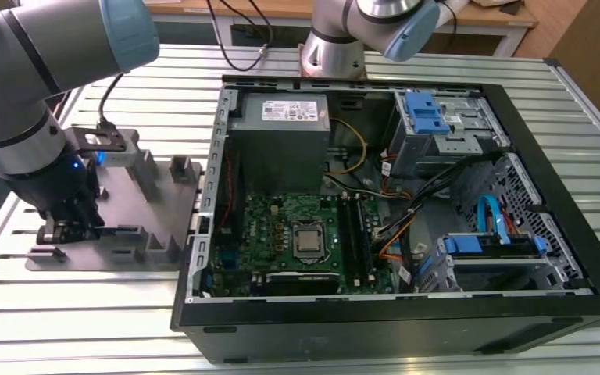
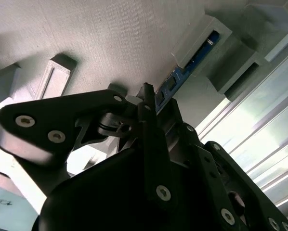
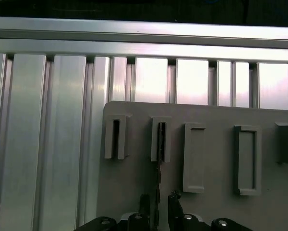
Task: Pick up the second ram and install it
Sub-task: 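Pick up the second ram and move it above second insertion slot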
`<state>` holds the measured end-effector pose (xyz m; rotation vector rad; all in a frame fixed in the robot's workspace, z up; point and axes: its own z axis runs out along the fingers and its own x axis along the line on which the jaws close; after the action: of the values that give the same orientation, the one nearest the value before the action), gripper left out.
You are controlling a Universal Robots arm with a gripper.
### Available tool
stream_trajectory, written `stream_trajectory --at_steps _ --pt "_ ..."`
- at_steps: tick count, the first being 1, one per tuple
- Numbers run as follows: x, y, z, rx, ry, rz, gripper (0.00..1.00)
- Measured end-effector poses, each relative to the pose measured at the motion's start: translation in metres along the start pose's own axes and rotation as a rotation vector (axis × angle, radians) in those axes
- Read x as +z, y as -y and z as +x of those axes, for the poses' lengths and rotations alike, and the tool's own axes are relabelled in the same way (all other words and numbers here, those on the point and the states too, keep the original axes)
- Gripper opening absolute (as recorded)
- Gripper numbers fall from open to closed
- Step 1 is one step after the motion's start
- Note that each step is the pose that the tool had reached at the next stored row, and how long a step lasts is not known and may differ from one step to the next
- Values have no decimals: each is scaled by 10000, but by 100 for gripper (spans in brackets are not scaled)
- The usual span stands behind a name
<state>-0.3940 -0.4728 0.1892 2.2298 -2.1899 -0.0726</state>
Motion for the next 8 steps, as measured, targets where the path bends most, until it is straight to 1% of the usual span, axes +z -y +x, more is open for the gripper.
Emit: stream_trajectory --at_steps 2,4,8 --pt "0 0 0 8 1 0 26" --pt "0 0 0 15 1 1 13" --pt "0 0 0 31 2 0 11"
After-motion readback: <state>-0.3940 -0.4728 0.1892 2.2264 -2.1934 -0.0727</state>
